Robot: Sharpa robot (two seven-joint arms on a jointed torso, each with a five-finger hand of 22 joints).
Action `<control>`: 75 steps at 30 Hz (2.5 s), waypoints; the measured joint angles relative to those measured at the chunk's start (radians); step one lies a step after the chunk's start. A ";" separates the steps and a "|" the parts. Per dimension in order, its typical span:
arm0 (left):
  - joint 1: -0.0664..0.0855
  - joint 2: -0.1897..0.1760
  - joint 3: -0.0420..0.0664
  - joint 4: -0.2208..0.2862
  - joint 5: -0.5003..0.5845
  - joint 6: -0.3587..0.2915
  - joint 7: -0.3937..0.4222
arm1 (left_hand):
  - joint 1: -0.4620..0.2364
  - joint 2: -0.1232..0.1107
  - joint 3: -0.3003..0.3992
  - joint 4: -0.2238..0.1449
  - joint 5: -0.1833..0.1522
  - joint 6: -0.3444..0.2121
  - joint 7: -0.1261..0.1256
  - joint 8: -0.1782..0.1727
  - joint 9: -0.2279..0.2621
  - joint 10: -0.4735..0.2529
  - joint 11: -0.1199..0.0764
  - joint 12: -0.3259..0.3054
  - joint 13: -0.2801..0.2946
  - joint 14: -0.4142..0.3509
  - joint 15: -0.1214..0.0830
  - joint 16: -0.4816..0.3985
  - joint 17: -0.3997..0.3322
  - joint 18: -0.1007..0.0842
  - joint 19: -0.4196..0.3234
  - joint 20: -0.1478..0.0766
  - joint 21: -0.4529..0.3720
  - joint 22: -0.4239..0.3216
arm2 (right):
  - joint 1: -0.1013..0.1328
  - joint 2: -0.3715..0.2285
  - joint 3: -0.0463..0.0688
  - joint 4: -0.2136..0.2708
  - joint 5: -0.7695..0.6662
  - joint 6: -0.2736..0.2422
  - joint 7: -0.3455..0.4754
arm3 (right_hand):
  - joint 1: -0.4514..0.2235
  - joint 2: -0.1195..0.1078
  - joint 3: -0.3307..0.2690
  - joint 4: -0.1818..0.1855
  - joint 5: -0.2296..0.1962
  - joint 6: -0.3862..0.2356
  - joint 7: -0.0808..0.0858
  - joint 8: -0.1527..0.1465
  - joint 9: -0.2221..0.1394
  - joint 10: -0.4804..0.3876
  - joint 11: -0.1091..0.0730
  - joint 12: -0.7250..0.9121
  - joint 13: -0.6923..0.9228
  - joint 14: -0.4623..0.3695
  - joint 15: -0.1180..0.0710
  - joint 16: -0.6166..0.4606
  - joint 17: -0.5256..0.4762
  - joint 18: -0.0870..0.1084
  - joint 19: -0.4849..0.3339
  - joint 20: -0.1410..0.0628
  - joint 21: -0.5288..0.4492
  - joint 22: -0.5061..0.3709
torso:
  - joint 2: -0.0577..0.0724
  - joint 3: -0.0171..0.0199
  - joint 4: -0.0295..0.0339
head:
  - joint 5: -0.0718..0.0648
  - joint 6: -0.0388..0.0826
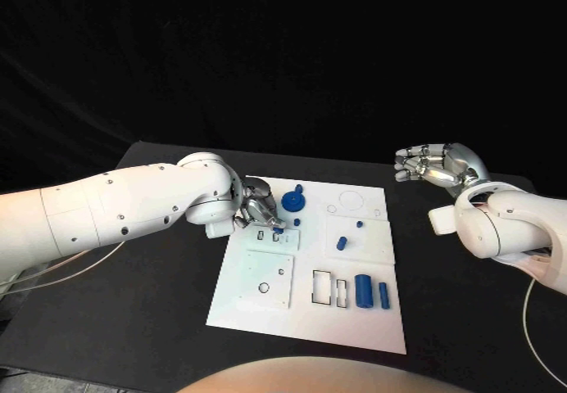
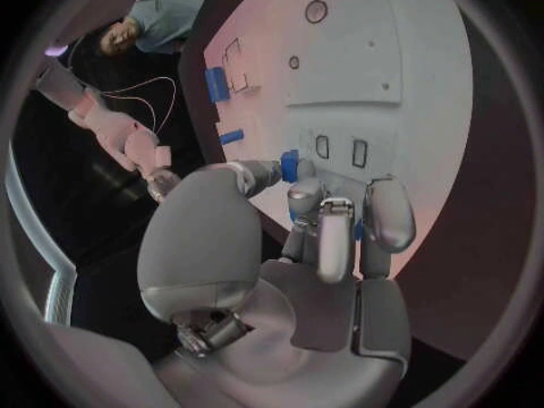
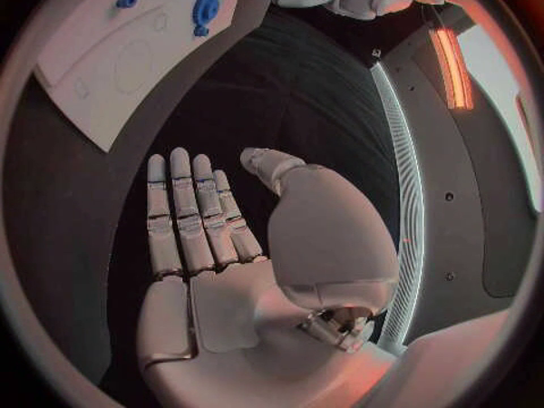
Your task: Assemble the parts on the task board
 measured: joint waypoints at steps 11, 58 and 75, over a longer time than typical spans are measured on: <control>-0.013 -0.008 -0.001 0.010 -0.077 -0.037 -0.001 | -0.025 -0.014 0.049 -0.049 0.009 0.000 0.000 0.007 0.010 0.000 0.000 0.001 -0.001 0.001 -0.005 0.000 0.000 0.000 0.000 0.000 0.000 0.002 | -0.001 0.004 0.000 -0.008 0.019 -0.002 0.023 | -0.001 0.001 -0.003 -0.003 0.012 0.000 0.000 0.000 0.000 0.000 0.000 0.004 0.000 -0.006 0.002 0.000 -0.002 0.000 0.000 0.000 0.000 -0.003 | 0.000 -0.0005 0.0004 | 0.003 -0.007; -0.035 0.016 -0.005 -0.006 -0.151 0.010 -0.004 | -0.080 -0.015 0.050 -0.050 0.047 0.018 -0.011 0.037 0.058 0.034 -0.013 0.027 0.038 0.000 -0.014 0.012 0.000 -0.016 0.014 -0.007 0.004 0.017 | -0.002 0.004 -0.001 -0.007 0.023 0.005 0.032 | 0.022 0.000 0.014 -0.042 0.027 0.001 0.000 0.000 0.001 -0.007 0.000 0.014 0.000 -0.018 0.004 0.000 -0.012 0.000 0.000 0.000 -0.012 -0.015 | 0.000 -0.0020 -0.0006 | 0.013 -0.002; -0.036 0.015 -0.006 -0.008 -0.153 0.021 -0.005 | -0.093 -0.012 0.049 -0.050 0.052 0.019 -0.011 0.048 0.065 0.037 -0.016 0.027 0.032 0.004 -0.018 0.018 0.001 -0.016 0.018 -0.011 0.008 0.021 | -0.003 0.003 -0.001 -0.007 0.022 0.006 0.031 | 0.022 0.000 0.017 -0.045 0.033 0.001 0.000 0.000 0.001 -0.007 0.000 0.014 0.000 -0.018 0.004 0.000 -0.013 0.000 0.000 0.000 -0.012 -0.016 | 0.001 -0.0012 -0.0017 | 0.015 -0.004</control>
